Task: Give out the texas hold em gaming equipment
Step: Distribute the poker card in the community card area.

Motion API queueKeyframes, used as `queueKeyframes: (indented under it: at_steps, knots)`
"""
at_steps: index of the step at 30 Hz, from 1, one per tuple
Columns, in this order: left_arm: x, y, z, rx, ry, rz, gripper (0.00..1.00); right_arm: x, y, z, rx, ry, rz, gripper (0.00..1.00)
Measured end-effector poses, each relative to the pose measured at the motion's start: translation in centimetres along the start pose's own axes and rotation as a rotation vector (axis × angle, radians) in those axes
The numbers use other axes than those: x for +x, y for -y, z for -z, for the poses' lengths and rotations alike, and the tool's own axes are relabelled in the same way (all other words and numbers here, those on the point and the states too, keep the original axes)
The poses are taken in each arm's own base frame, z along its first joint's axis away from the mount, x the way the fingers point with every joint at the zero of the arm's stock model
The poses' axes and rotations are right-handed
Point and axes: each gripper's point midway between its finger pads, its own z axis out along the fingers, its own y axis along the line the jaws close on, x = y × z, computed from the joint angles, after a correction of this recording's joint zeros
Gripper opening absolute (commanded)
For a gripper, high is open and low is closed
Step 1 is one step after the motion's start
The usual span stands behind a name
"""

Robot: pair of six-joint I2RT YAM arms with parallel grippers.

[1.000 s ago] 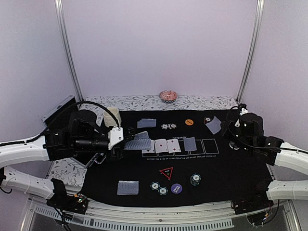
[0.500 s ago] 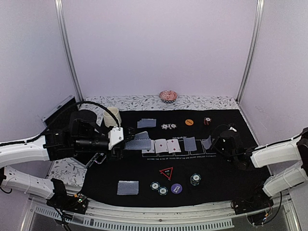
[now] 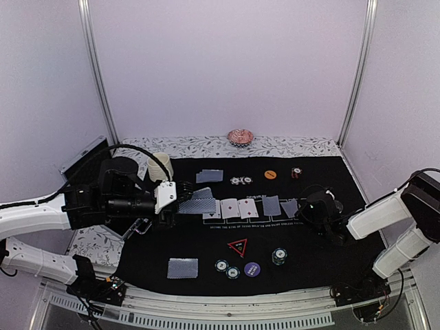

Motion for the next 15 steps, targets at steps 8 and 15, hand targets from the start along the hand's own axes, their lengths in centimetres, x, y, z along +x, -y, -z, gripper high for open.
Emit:
queueKeyframes:
  at_steps: [8, 15]
  knots:
    - [0.0, 0.0, 0.0, 0.001, -0.002, 0.001, 0.48, -0.4, 0.7, 0.4, 0.029, 0.077, -0.127, 0.01]
    - [0.1, 0.0, -0.1, 0.002, -0.004, 0.001, 0.48, 0.2, 1.1, -0.3, 0.06, 0.09, -0.181, 0.01]
